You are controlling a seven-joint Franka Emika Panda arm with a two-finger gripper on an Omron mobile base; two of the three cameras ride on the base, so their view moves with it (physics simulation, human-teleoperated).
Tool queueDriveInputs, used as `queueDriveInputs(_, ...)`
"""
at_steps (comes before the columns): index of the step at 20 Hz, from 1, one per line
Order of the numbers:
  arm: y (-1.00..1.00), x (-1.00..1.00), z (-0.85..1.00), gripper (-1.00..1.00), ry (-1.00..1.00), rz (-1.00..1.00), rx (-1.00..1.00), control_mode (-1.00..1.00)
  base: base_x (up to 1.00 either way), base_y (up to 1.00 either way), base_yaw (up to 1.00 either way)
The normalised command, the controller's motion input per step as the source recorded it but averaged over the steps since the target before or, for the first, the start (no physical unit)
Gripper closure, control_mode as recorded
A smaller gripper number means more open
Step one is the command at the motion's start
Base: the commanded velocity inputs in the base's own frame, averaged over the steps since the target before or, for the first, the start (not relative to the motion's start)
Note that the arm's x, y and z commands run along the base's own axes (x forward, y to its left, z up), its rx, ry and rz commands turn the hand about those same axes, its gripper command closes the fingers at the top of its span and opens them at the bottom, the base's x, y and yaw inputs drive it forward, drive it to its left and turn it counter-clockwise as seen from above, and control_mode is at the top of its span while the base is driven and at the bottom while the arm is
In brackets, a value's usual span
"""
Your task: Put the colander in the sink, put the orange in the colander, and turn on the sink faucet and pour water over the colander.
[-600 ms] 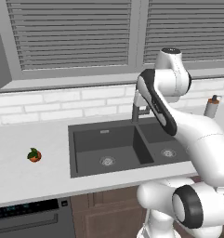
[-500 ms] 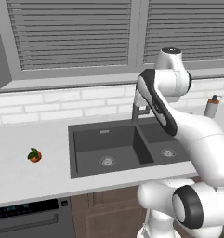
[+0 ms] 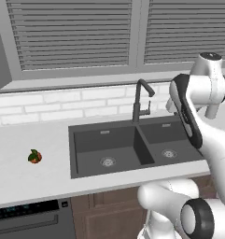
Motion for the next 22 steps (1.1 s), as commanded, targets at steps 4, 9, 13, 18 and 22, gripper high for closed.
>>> queueDriveInputs(4, -1.0, -0.44, -0.07, -1.0, -0.08, 0.01, -0.17, -1.0, 0.0, 0.0, 0.0)
queueDriveInputs(9, -1.0, -0.24, -0.01, -1.0, 0.0, 0.0, -0.2, -1.0, 0.0, 0.0, 0.0)
queueDriveInputs(13, -1.0, -0.29, -0.11, -1.0, 0.02, 0.0, -0.12, -1.0, 0.0, 0.0, 0.0)
queueDriveInputs(18, -1.0, -0.12, -0.38, -1.0, 0.2, -0.1, 0.0, -1.0, 0.0, 0.0, 0.0)
queueDriveInputs(22, -1.0, -0.01, -0.52, -1.0, 0.22, -0.24, 0.09, -1.0, 0.0, 0.0, 0.0)
